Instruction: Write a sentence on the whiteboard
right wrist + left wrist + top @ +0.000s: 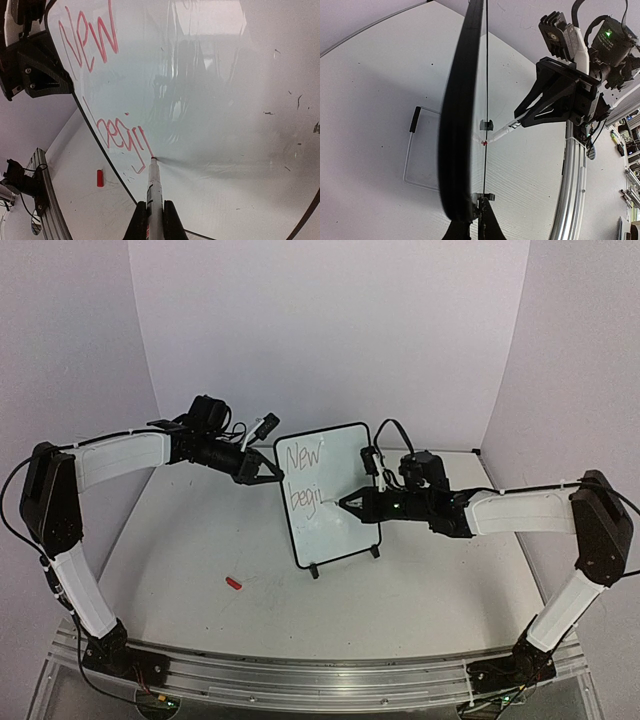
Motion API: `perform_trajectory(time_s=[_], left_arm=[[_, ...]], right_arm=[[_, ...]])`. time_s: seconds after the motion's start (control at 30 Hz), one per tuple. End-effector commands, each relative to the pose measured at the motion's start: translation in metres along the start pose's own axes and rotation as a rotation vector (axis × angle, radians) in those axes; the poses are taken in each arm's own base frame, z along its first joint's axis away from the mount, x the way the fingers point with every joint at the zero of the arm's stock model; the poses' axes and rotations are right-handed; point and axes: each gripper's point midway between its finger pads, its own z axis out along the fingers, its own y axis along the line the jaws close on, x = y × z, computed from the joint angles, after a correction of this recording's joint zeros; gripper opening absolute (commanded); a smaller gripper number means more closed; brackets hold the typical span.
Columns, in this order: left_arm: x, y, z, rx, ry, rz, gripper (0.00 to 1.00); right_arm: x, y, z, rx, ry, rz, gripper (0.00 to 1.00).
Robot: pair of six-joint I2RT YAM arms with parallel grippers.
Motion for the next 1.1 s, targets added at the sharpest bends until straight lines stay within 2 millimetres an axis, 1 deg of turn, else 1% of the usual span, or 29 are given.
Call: perform_trajectory(time_s=[0.0, 0.2, 0.47, 0.73, 0.9, 1.07], left_arm=[[0.012, -0.01, 0.009, 0.013, 0.057, 0.014, 0.0], [0.011, -0.011, 0.009, 0.012, 0.055, 0.016, 0.0], [0.011, -0.012, 0.009, 0.013, 0.055, 0.02, 0.0], [0.011, -0.012, 0.009, 0.013, 0.056, 0.019, 0.0], [0.011, -0.012, 0.009, 0.013, 0.055, 0.019, 0.0], [0.011, -0.012, 0.009, 0.013, 0.055, 0.019, 0.0]], right_arm=[[-0.039, 0.015, -0.011, -0.025, -0.12, -0.012, 0.0], [-0.052, 0.019, -0.014, -0.03, -0.164, -0.015, 0.0], [-0.055, 0.017, -0.013, -0.018, -0.179, -0.013, 0.0], [-0.059, 0.015, -0.019, -0.003, -0.212, -0.006, 0.0], [-0.057, 0.011, -0.021, 0.017, -0.216, -0.002, 0.0], [-0.047, 0.004, -0.02, 0.036, -0.199, 0.012, 0.0]])
